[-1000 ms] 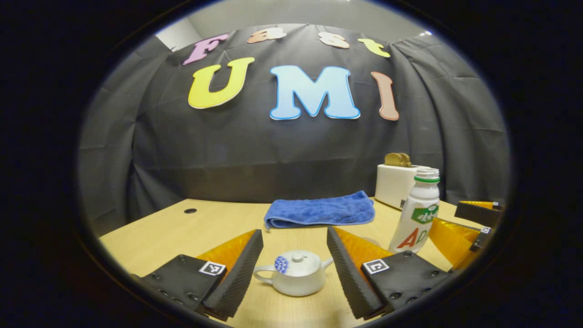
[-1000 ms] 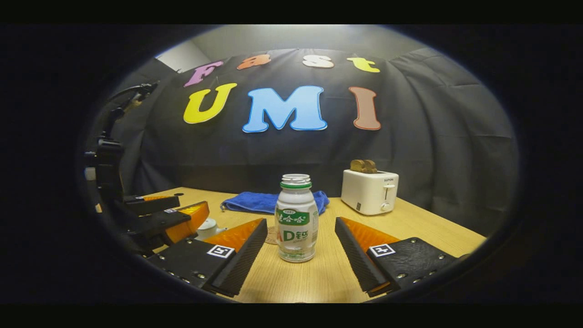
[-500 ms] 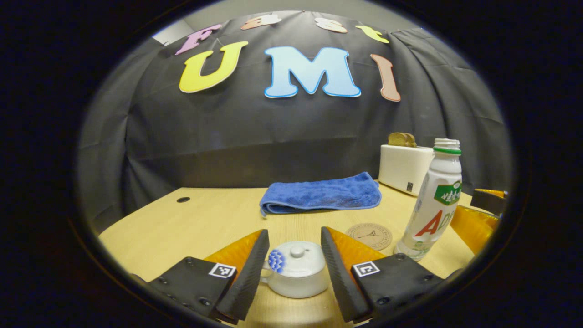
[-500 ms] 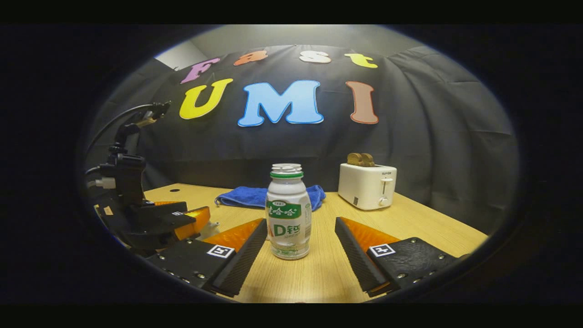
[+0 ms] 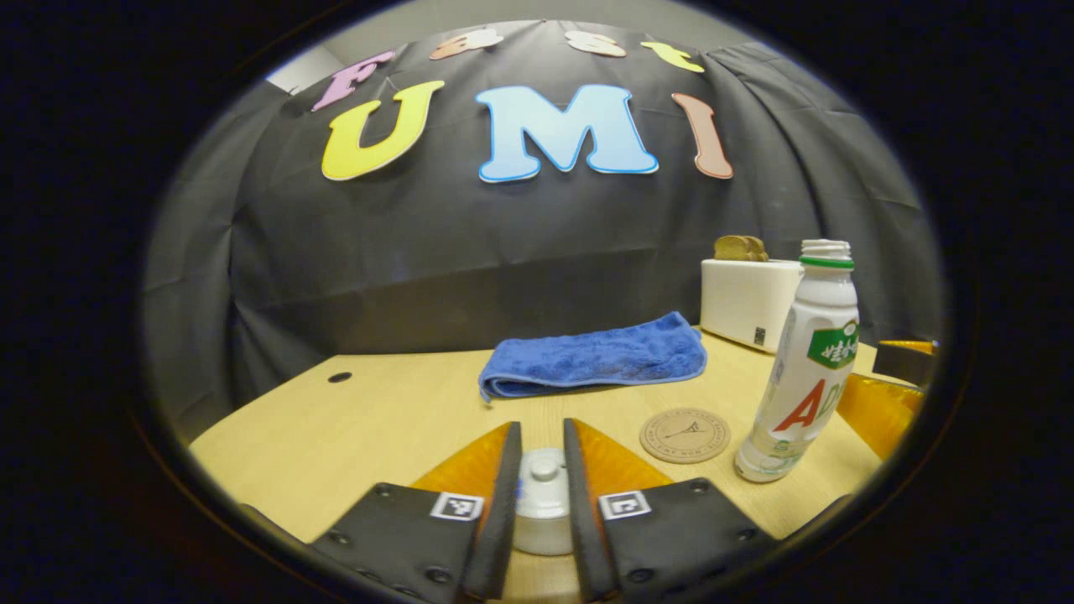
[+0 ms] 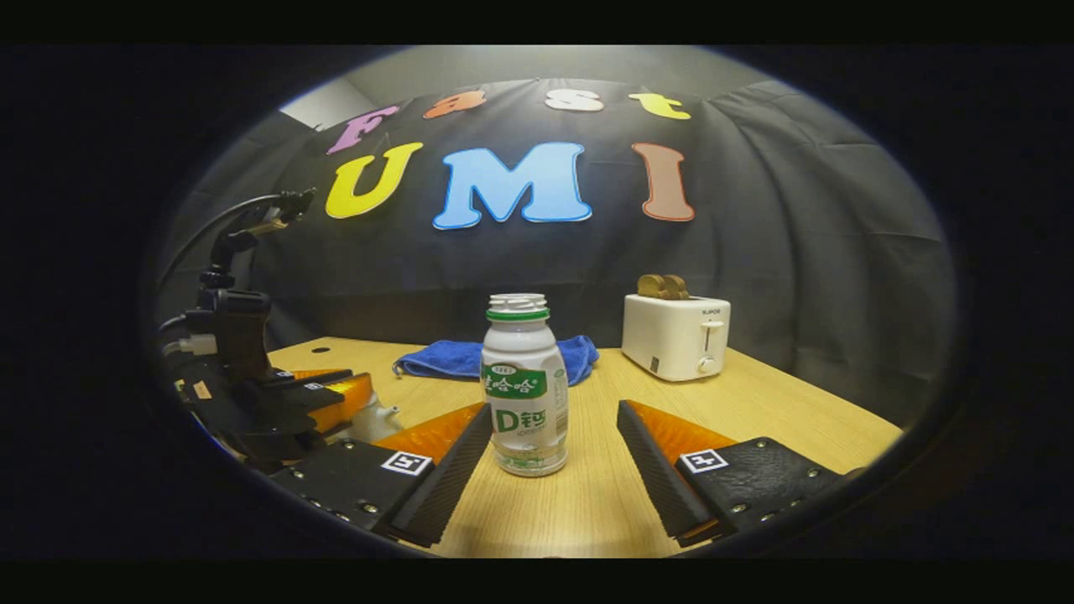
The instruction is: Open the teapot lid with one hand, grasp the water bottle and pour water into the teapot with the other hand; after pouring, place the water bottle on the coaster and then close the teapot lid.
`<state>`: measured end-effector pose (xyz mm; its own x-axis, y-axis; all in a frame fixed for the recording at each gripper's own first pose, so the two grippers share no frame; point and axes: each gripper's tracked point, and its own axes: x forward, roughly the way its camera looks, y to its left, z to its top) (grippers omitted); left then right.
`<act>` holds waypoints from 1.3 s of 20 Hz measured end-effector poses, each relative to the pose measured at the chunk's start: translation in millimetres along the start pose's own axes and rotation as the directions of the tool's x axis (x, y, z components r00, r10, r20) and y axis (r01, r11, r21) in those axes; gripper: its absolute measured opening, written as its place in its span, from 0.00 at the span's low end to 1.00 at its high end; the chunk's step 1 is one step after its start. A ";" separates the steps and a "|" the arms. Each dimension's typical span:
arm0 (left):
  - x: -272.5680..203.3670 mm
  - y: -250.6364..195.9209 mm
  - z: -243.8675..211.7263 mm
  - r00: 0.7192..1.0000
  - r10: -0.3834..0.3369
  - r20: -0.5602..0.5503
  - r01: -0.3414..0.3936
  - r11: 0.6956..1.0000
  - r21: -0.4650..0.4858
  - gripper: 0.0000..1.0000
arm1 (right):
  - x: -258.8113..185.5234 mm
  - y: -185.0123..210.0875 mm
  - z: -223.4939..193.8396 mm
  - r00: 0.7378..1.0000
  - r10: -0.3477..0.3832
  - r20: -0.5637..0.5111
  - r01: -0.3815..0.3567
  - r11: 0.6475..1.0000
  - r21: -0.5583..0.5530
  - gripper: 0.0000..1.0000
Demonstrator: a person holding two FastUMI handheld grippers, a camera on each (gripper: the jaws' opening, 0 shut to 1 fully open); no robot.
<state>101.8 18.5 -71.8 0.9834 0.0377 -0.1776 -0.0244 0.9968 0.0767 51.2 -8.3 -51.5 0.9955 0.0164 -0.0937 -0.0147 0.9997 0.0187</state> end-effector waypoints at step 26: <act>37.9 130.9 33.3 0.998 0.035 0.056 -0.023 0.978 -0.206 0.15 | 59.1 23.7 -26.2 0.993 0.065 -0.099 -0.069 0.997 -0.037 0.91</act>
<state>141.8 148.0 -35.9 0.9904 0.0690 -0.1198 -0.0837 0.9889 -0.1224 107.2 16.9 -82.6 0.9783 0.0826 -0.1901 -0.0864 0.9962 -0.0117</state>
